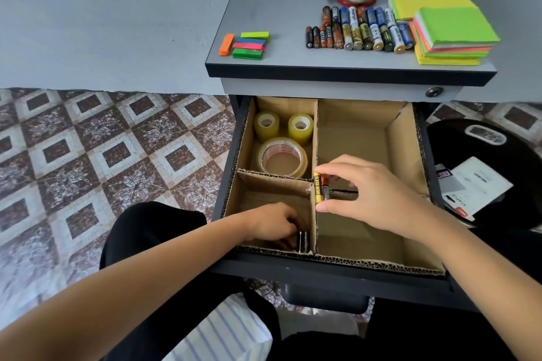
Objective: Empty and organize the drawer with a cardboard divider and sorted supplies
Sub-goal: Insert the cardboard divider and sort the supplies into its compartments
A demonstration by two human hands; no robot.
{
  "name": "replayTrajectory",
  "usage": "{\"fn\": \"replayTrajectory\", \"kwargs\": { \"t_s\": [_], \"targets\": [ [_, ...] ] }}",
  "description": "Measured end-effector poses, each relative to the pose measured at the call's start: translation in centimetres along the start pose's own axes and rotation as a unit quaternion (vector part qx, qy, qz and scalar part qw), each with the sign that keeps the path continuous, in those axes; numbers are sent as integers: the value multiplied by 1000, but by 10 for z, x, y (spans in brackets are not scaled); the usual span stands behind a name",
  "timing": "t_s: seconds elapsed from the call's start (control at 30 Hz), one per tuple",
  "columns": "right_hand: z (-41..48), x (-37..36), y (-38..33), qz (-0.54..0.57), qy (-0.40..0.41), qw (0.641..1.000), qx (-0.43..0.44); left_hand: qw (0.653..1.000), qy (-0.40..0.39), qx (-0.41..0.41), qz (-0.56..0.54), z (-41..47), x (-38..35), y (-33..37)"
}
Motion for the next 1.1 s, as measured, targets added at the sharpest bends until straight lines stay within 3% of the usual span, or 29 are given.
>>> {"fn": "replayTrajectory", "kwargs": {
  "t_s": [0.13, 0.3, 0.5, 0.6, 0.67, 0.73, 0.87, 0.97, 1.1],
  "targets": [
    [2, -1, 0, 6, 2, 1000, 1, 996, 7, -27, 89, -2, 2, 8],
    [4, -5, 0, 0, -9, 1000, 5, 1000, 5, 7, -28, -3, 4, 2],
    [9, -22, -18, -8, -72, 996, 45, 998, 43, -36, 10, -22, 26, 10],
    [16, -38, -35, -39, -115, 990, 79, 990, 99, -99, 33, -48, 51, 22],
    [21, -51, -44, -91, -141, 981, 100, 976, 160, -147, -16, -71, 71, 27],
    [26, -61, -53, -158, -158, 966, 127, 943, 259, -205, -48, -97, 94, 30],
    [34, -86, -63, -249, -213, 931, 161, 859, 438, -263, 24, -120, 122, 26],
    [44, -103, -61, -285, -253, 910, 165, 853, 458, -244, 46, -101, 124, 17],
    [51, -118, -59, -307, -301, 888, 165, 877, 428, -218, 15, -79, 120, 7]
  ]
}}
Point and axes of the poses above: each hand's wrist, its own z-axis towards the middle knuckle, its own x-axis out of the back of the hand, y = z × x, the point moved 9 cm from there along z, towards the middle knuckle, and after that the axes turned 11 degrees about -z, right-handed, at the moved point
